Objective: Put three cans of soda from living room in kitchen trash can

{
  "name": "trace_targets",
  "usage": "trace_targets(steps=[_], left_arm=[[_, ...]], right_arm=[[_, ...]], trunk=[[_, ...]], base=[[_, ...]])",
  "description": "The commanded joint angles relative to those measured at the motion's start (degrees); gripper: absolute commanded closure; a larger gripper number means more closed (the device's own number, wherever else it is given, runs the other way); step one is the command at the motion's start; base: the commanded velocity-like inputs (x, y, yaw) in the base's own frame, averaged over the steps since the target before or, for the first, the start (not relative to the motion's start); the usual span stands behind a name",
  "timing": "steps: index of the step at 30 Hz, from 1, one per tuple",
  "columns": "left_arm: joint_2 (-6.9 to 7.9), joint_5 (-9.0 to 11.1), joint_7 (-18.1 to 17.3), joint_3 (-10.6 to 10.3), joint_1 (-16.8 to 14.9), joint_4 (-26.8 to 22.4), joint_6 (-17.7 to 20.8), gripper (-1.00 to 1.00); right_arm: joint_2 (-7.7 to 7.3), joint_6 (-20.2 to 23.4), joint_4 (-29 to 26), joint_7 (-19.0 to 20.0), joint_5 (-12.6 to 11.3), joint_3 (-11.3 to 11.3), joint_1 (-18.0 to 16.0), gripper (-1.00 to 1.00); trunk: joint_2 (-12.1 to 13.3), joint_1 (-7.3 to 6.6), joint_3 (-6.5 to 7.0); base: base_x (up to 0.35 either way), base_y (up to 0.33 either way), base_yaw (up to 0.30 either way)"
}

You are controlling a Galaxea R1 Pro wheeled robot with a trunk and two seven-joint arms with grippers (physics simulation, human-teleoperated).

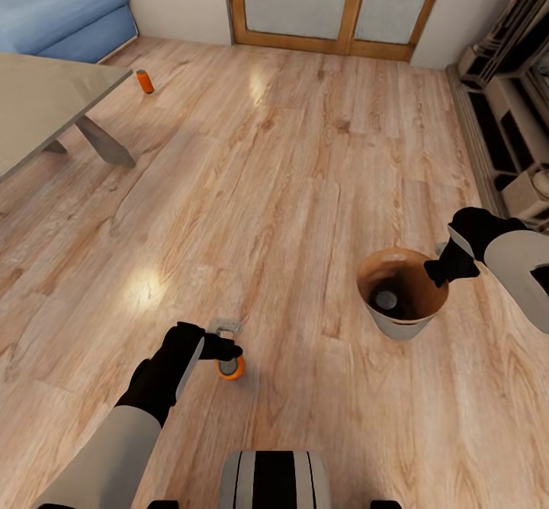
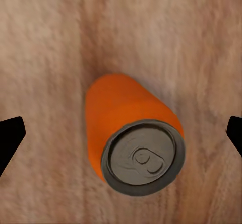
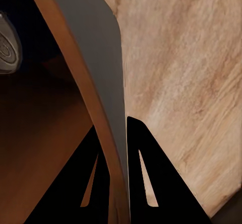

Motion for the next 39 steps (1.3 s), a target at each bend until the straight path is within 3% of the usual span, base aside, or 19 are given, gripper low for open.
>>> trace_targets(steps=[1, 8, 14, 21, 30, 39], left_arm=[[0.0, 0.0, 0.0, 0.0, 0.0, 0.0, 0.0, -1.0], [-0.09, 0.0, 0.0, 0.0, 0.0, 0.1, 0.1, -1.0], [-0.14, 0.1, 0.0, -0.1, 0.0, 0.1, 0.1, -1.0], [-0.34, 0.2, 0.0, -0.1, 0.0, 0.4, 0.1, -1.0], [-0.86, 0.1, -0.1, -0.2, 0.0, 0.7, 0.1, -1.0], [-0.89, -0.1, -0.1, -0.2, 0.0, 0.8, 0.1, -1.0]], right_arm=[[-0.01, 0.0, 0.0, 0.2, -0.2, 0.3, 0.0, 1.0], [-0.17, 0.0, 0.0, 0.2, -0.2, 0.3, 0.0, 1.0], [-0.13, 0.0, 0.0, 0.2, -0.2, 0.3, 0.0, 1.0], [-0.19, 0.0, -0.1, 0.2, -0.2, 0.3, 0.0, 1.0], [-0.2, 0.0, -0.1, 0.2, -0.2, 0.3, 0.0, 1.0], [-0.2, 0.0, -0.1, 0.2, -0.2, 0.2, 0.0, 1.0]], trunk=[[0.0, -0.01, 0.0], [-0.1, 0.15, -1.33], [-0.1, 0.15, -1.33], [-0.2, 0.33, -2.88], [-0.2, 0.33, -2.88], [-0.3, 0.56, -4.87]], base=[[0.058, 0.019, 0.0], [0.016, 0.005, 0.0], [0.001, 0.0, 0.0], [0.0, 0.0, 0.0], [0.0, 0.0, 0.0], [0.0, 0.0, 0.0]])
